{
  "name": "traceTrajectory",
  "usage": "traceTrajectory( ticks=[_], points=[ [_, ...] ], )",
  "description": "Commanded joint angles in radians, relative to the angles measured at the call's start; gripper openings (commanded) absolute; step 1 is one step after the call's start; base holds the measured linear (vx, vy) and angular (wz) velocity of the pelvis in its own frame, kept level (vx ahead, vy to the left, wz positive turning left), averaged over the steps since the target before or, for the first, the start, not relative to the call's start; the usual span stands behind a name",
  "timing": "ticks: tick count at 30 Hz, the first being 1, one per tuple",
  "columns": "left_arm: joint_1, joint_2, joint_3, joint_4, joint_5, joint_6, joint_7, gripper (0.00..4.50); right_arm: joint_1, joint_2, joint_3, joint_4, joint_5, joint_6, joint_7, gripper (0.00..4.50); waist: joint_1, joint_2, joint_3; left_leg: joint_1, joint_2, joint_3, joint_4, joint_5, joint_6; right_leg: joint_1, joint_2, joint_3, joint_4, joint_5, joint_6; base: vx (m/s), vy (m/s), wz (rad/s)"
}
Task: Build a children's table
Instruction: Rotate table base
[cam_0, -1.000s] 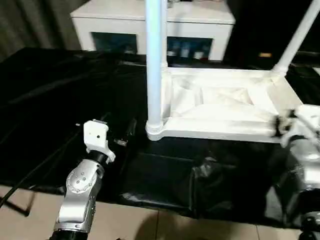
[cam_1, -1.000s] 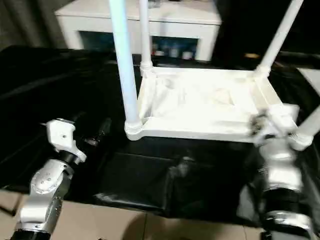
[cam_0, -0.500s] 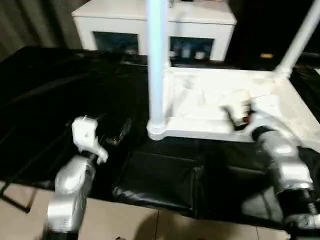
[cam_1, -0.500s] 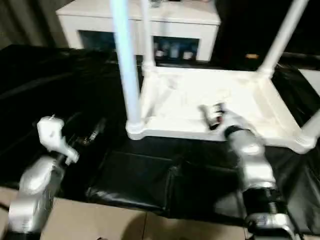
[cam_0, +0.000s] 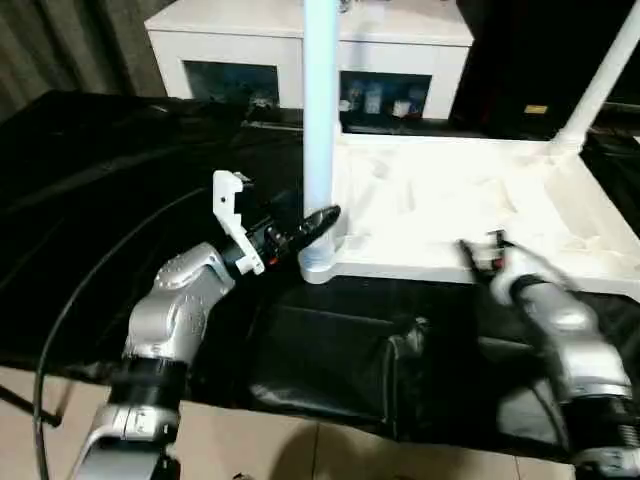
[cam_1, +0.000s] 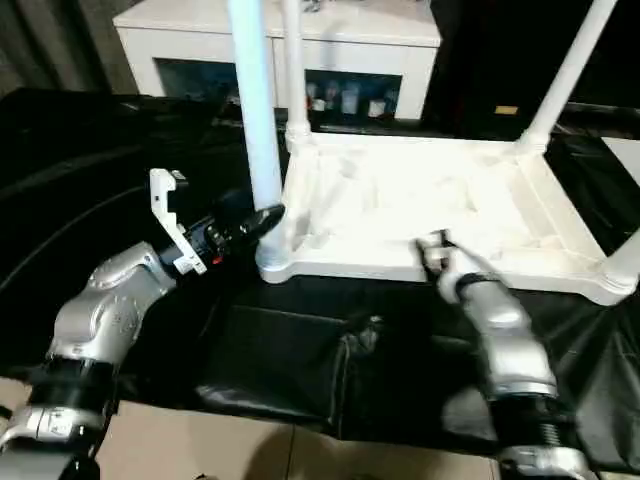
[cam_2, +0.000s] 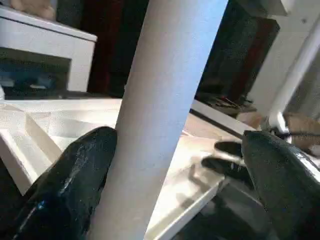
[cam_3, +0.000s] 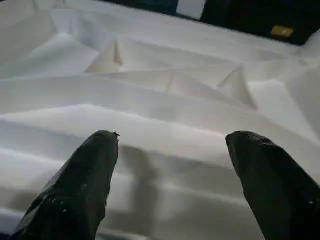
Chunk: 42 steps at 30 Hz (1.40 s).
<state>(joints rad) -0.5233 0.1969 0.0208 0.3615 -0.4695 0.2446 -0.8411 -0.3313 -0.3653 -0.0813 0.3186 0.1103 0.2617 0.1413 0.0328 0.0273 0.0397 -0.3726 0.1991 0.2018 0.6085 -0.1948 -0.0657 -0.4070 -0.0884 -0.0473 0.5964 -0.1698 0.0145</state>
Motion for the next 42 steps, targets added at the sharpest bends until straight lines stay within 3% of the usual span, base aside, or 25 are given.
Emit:
traceTrajectory(
  ticks=[1, 4, 5, 10, 12, 13, 14, 16, 17, 18, 21, 25, 26, 30, 34, 35, 40, 41, 42],
  points=[
    [-0.040, 0.002, -0.038, 0.067, 0.063, -0.047, 0.011, 4.50, 0.010, -0.001, -0.010, -0.027, -0.004, 0.020, -0.003, 3.83, -0.003, -0.004, -0.063, 0.020, 0.014, -0.008, -0.068, -0.182, 0.046, 0.047, -0.029, 0.028, -0.063, -0.164, -0.224, 0.000, 0.000, 0.00],
    [-0.128, -0.004, -0.044, 0.204, 0.122, -0.132, 0.067, 4.50, 0.038, 0.005, -0.007, -0.052, 0.000, 0.034, -0.005, 3.83, 0.000, -0.008, -0.062, 0.021, 0.013, -0.010, -0.071, -0.212, 0.031, 0.049, -0.030, 0.030, -0.069, -0.209, -0.202, 0.000, 0.000, 0.00],
    [-0.147, -0.009, -0.039, 0.227, 0.121, -0.137, 0.070, 4.50, 0.045, 0.007, -0.007, -0.059, 0.004, 0.042, -0.004, 3.83, -0.002, -0.011, -0.062, 0.015, 0.012, -0.012, -0.073, -0.203, 0.029, 0.053, -0.032, 0.030, -0.068, -0.204, -0.199, 0.000, 0.000, 0.00],
    [-0.205, -0.046, -0.023, 0.249, 0.091, -0.119, 0.026, 4.50, 0.071, 0.010, -0.029, -0.072, -0.008, 0.086, -0.038, 3.83, -0.001, -0.012, -0.064, 0.011, 0.013, -0.012, -0.071, -0.176, 0.043, 0.055, -0.036, 0.030, -0.064, -0.177, -0.224, 0.000, 0.000, 0.00],
    [-0.225, -0.077, -0.016, 0.225, 0.040, -0.077, -0.029, 4.50, 0.073, 0.002, -0.058, -0.061, -0.021, 0.099, -0.082, 3.83, 0.000, -0.004, -0.064, 0.013, 0.012, -0.011, -0.069, -0.160, 0.048, 0.053, -0.037, 0.031, -0.063, -0.162, -0.241, 0.000, 0.000, 0.00],
    [-0.231, -0.093, -0.015, 0.201, 0.001, -0.043, -0.067, 4.50, 0.072, -0.003, -0.083, -0.053, -0.027, 0.101, -0.115, 3.83, -0.001, -0.009, -0.065, 0.013, 0.011, -0.010, -0.068, -0.156, 0.051, 0.054, -0.035, 0.031, -0.062, -0.147, -0.248, 0.000, 0.000, 0.00],
    [-0.236, -0.103, -0.019, 0.180, -0.043, -0.001, -0.117, 4.50, 0.071, -0.009, -0.108, -0.051, -0.032, 0.106, -0.146, 3.83, 0.002, -0.006, -0.066, 0.016, 0.011, -0.008, -0.067, -0.153, 0.053, 0.052, -0.036, 0.031, -0.061, -0.147, -0.255, 0.000, 0.000, 0.00],
    [-0.233, -0.104, -0.025, 0.166, -0.056, 0.018, -0.134, 4.50, 0.072, -0.013, -0.119, -0.051, -0.035, 0.109, -0.160, 3.83, 0.005, -0.005, -0.066, 0.018, 0.012, -0.008, -0.067, -0.152, 0.054, 0.049, -0.034, 0.031, -0.060, -0.135, -0.263, 0.000, 0.000, 0.00],
    [-0.215, -0.099, -0.046, 0.124, -0.075, 0.056, -0.167, 4.50, 0.072, -0.020, -0.173, -0.041, -0.036, 0.118, -0.223, 3.83, 0.004, -0.007, -0.066, 0.014, 0.012, -0.009, -0.067, -0.148, 0.061, 0.054, -0.034, 0.030, -0.057, -0.117, -0.262, 0.000, 0.000, 0.00],
    [-0.212, -0.096, -0.050, 0.119, -0.075, 0.061, -0.172, 4.50, 0.072, -0.022, -0.182, -0.039, -0.036, 0.119, -0.235, 3.83, 0.005, -0.007, -0.066, 0.014, 0.011, -0.010, -0.067, -0.145, 0.064, 0.055, -0.035, 0.030, -0.057, -0.115, -0.261, 0.000, 0.000, 0.00],
    [-0.186, -0.072, -0.083, 0.099, -0.043, 0.070, -0.208, 4.50, 0.072, -0.034, -0.251, -0.015, -0.038, 0.141, -0.320, 3.83, -0.001, -0.010, -0.063, 0.012, 0.008, -0.008, -0.067, -0.159, 0.065, 0.055, -0.032, 0.029, -0.063, -0.151, -0.240, 0.000, 0.000, 0.00],
    [-0.171, -0.055, -0.088, 0.080, -0.033, 0.082, -0.223, 4.50, 0.066, -0.045, -0.275, 0.009, -0.051, 0.147, -0.361, 3.83, -0.008, -0.014, -0.060, 0.011, 0.005, -0.009, -0.070, -0.193, 0.052, 0.054, -0.032, 0.027, -0.073, -0.249, -0.197, 0.000, 0.000, 0.00],
    [-0.168, -0.050, -0.086, 0.074, -0.028, 0.084, -0.220, 4.50, 0.059, -0.052, -0.284, 0.026, -0.062, 0.145, -0.380, 3.83, -0.010, -0.023, -0.059, 0.011, 0.005, -0.008, -0.070, -0.201, 0.048, 0.052, -0.030, 0.026, -0.076, -0.270, -0.186, 0.000, 0.000, 0.00],
    [-0.169, -0.043, -0.082, 0.067, -0.020, 0.084, -0.202, 4.50, 0.034, -0.074, -0.285, 0.107, -0.078, 0.153, -0.402, 3.83, -0.014, -0.020, -0.059, 0.012, 0.003, -0.007, -0.069, -0.201, 0.049, 0.047, -0.029, 0.026, -0.079, -0.290, -0.173, 0.000, 0.000, 0.00],
    [-0.170, -0.042, -0.081, 0.063, -0.020, 0.084, -0.200, 4.50, 0.013, -0.084, -0.269, 0.176, -0.079, 0.137, -0.372, 3.83, -0.016, -0.019, -0.061, 0.010, 0.003, -0.008, -0.068, -0.189, 0.056, 0.049, -0.029, 0.026, -0.074, -0.254, -0.183, 0.000, 0.000, 0.00],
    [-0.170, -0.044, -0.076, 0.050, -0.030, 0.097, -0.200, 4.50, -0.018, -0.095, -0.241, 0.273, -0.088, 0.089, -0.324, 3.83, -0.019, -0.018, -0.063, 0.010, 0.004, -0.008, -0.066, -0.186, 0.061, 0.050, -0.031, 0.025, -0.072, -0.237, -0.199, 0.000, 0.000, 0.00],
    [-0.162, -0.038, -0.081, 0.021, -0.035, 0.118, -0.213, 4.50, -0.088, -0.110, -0.198, 0.431, -0.104, -0.001, -0.236, 3.83, -0.031, -0.018, -0.062, 0.006, 0.005, -0.008, -0.063, -0.201, 0.077, 0.052, -0.032, 0.022, -0.072, -0.232, -0.231, 0.000, 0.000, 0.00],
    [-0.154, -0.032, -0.086, -0.002, -0.044, 0.138, -0.224, 4.50, -0.115, -0.121, -0.178, 0.493, -0.124, -0.013, -0.226, 3.83, -0.034, -0.021, -0.063, 0.005, 0.005, -0.008, -0.061, -0.195, 0.082, 0.053, -0.034, 0.022, -0.071, -0.238, -0.241, 0.000, 0.000, 0.00],
    [-0.150, -0.028, -0.089, -0.017, -0.047, 0.148, -0.227, 4.50, -0.129, -0.128, -0.172, 0.524, -0.133, -0.020, -0.230, 3.83, -0.038, -0.032, -0.063, 0.001, 0.004, -0.007, -0.060, -0.190, 0.087, 0.054, -0.033, 0.021, -0.071, -0.237, -0.244, 0.000, 0.000, 0.00]
  ],
)
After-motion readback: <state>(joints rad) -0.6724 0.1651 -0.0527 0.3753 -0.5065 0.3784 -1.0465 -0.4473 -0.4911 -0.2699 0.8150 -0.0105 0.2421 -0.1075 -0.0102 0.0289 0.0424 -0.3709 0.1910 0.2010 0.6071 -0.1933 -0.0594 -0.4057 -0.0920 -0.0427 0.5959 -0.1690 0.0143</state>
